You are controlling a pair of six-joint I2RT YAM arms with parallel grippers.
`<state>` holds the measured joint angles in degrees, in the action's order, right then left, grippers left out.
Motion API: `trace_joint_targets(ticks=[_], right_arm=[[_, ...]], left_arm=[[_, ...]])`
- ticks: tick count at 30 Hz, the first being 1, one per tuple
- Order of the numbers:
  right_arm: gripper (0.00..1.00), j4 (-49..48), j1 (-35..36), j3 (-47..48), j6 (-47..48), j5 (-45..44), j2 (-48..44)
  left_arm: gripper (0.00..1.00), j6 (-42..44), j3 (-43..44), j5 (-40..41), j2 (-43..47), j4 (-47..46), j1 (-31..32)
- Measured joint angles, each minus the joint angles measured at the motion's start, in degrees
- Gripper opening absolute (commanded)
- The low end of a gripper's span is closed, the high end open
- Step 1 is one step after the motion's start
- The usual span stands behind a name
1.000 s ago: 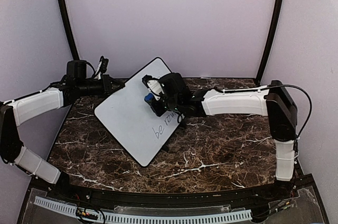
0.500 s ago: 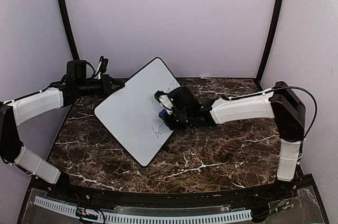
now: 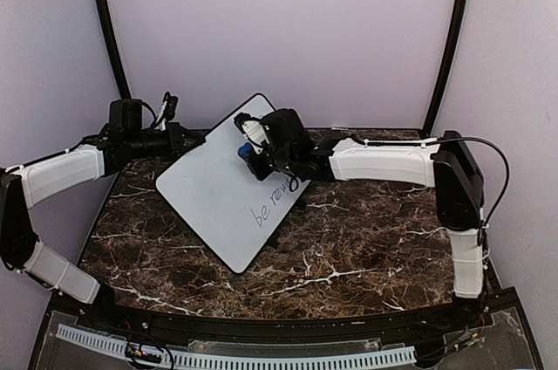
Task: Erase the whiteboard
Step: Erase the whiteboard at the center of the board.
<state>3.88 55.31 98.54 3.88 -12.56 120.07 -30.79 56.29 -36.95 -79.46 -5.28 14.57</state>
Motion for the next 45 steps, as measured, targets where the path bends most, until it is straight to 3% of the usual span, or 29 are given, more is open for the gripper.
trace_joint_targets(ticks=[10,14,23,30,37,45], right_arm=[[0.2,-4.24,-0.04,-21.27,-2.45,1.16,-8.0],[0.2,-3.32,-0.04,-24.85,-2.95,0.98,-9.46],[0.2,-1.03,-0.28,-24.44,-2.6,0.48,-14.67],[0.2,-0.24,-2.29,-17.2,-1.33,-0.48,-15.56],[0.2,-0.07,-2.71,-8.81,-1.44,1.18,-11.52],[0.2,-0.24,-1.2,-8.0,-2.27,1.7,-5.95]], left_arm=[[0.0,-0.09,0.0,-0.02,0.0,0.0,0.0],[0.0,-0.09,0.0,-0.31,-0.02,-0.17,0.0],[0.0,2.16,1.05,-1.99,-0.11,1.84,0.79],[0.0,5.35,3.76,-3.65,-0.63,6.29,1.09],[0.0,5.95,4.0,-4.81,-1.29,6.71,1.09],[0.0,5.51,4.0,-4.46,-1.77,6.64,0.7]])
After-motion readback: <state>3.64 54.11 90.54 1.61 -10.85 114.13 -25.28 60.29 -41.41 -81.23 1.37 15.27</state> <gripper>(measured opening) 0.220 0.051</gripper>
